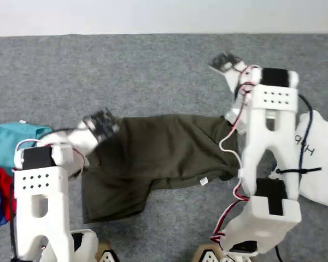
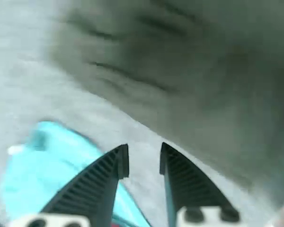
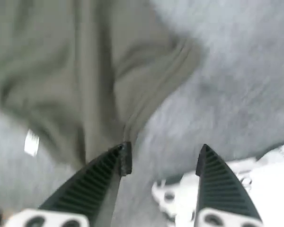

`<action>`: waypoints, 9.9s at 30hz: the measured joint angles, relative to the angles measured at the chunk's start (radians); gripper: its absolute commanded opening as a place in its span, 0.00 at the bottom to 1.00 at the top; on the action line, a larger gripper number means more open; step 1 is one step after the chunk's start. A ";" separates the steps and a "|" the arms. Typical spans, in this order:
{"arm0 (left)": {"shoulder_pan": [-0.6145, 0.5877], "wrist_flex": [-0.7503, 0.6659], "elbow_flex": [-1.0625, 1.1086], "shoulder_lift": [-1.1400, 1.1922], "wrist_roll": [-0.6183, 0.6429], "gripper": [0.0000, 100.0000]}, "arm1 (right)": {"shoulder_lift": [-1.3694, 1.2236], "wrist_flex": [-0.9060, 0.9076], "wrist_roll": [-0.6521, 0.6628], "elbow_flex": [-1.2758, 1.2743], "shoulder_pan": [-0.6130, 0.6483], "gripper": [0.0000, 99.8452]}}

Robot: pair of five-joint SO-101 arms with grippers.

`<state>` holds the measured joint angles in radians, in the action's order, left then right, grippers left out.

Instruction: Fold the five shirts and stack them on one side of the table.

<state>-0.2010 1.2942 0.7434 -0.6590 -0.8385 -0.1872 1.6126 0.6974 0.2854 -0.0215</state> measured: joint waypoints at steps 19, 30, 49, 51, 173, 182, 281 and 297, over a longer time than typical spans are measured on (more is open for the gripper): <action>0.002 -0.601 -0.242 0.655 0.459 0.01 | -0.391 -0.532 -0.290 0.008 0.129 0.01; 0.008 -0.196 -0.776 1.192 0.419 0.01 | -0.529 -0.543 -0.293 0.086 0.066 0.01; -0.089 0.388 -1.662 1.407 0.402 0.01 | -0.539 -0.301 -0.292 0.385 0.068 0.01; -0.098 0.423 -1.765 1.407 0.431 0.01 | -0.539 -0.238 -0.292 0.471 0.092 0.01; -0.724 0.436 -1.903 1.413 0.474 0.01 | -0.624 0.141 0.002 0.336 0.974 0.01; -0.697 0.436 -1.903 1.413 0.474 0.01 | -0.621 0.141 -0.015 0.336 0.899 0.01; -0.661 0.436 -1.903 1.413 0.471 0.01 | -0.371 -0.048 -0.141 0.195 0.870 0.01; -0.667 0.436 -1.903 1.478 0.471 0.01 | -0.480 -0.121 -0.226 0.195 0.729 0.18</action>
<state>-0.8684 1.7300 -1.1592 0.8186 -0.3675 -0.6674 1.4914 0.4718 0.4803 0.7073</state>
